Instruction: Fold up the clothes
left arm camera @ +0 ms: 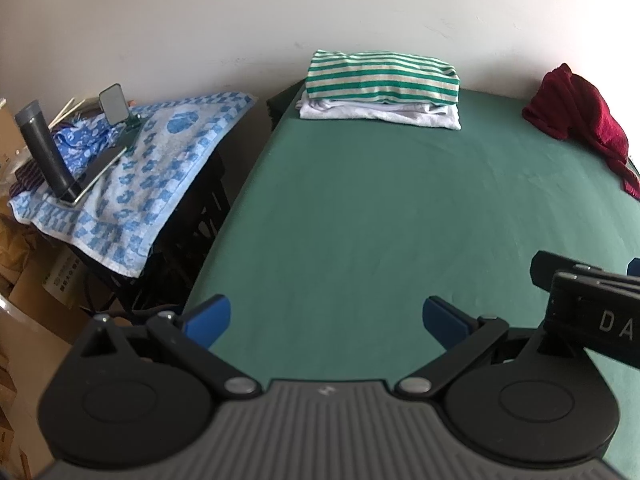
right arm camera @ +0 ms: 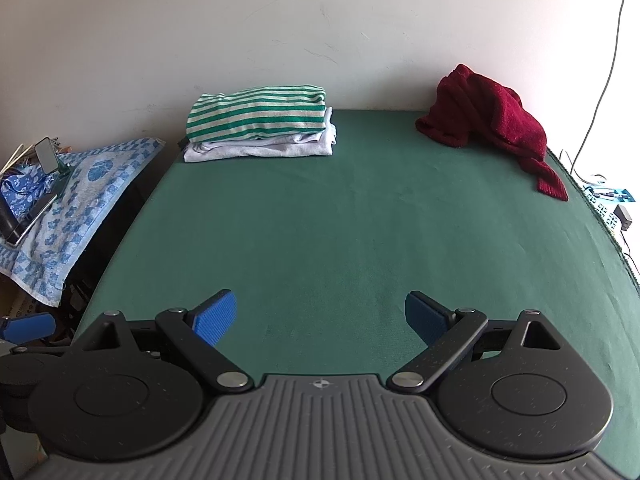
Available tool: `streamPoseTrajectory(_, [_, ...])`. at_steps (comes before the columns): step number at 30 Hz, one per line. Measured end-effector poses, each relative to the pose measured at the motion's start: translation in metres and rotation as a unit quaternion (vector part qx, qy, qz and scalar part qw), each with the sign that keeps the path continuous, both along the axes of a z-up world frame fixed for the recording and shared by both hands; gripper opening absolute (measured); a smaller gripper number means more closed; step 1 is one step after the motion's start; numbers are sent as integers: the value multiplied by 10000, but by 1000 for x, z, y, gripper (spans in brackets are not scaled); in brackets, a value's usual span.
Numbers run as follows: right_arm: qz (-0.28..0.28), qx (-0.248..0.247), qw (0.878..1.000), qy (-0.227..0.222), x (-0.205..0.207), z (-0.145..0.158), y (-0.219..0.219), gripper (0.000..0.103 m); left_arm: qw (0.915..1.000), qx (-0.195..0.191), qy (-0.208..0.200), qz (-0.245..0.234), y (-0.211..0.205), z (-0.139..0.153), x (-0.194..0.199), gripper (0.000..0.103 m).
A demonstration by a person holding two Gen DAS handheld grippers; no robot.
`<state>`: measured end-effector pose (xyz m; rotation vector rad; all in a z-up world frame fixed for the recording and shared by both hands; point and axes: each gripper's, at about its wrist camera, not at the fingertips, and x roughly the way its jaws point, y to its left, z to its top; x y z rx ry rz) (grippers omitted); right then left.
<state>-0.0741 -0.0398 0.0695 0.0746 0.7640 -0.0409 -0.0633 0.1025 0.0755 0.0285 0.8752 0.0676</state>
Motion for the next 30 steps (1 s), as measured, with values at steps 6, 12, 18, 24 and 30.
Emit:
streamPoseTrajectory(6, [-63,35,10000,33,2,-2,-1,94,10000,38,5,-34,-4,-1,3,102])
streamPoseTrajectory(12, [-70,86,9999,84,4,-4,-5,94,9999,60,44,-73,-9,-4,5,102])
streamPoseTrajectory(18, [-49,152,9997,178,8,-7,-7,94,9997,100,69,-189,-15,-6,8,102])
streamPoseTrajectory(24, [-13,202,9994,290,12,-10,-7,94,9996,102,137,-222,-16,-11,11,102])
streamPoseTrajectory(30, [5,216,9990,383,15,-13,-5,94,9995,120,183,-208,-14,-14,13,102])
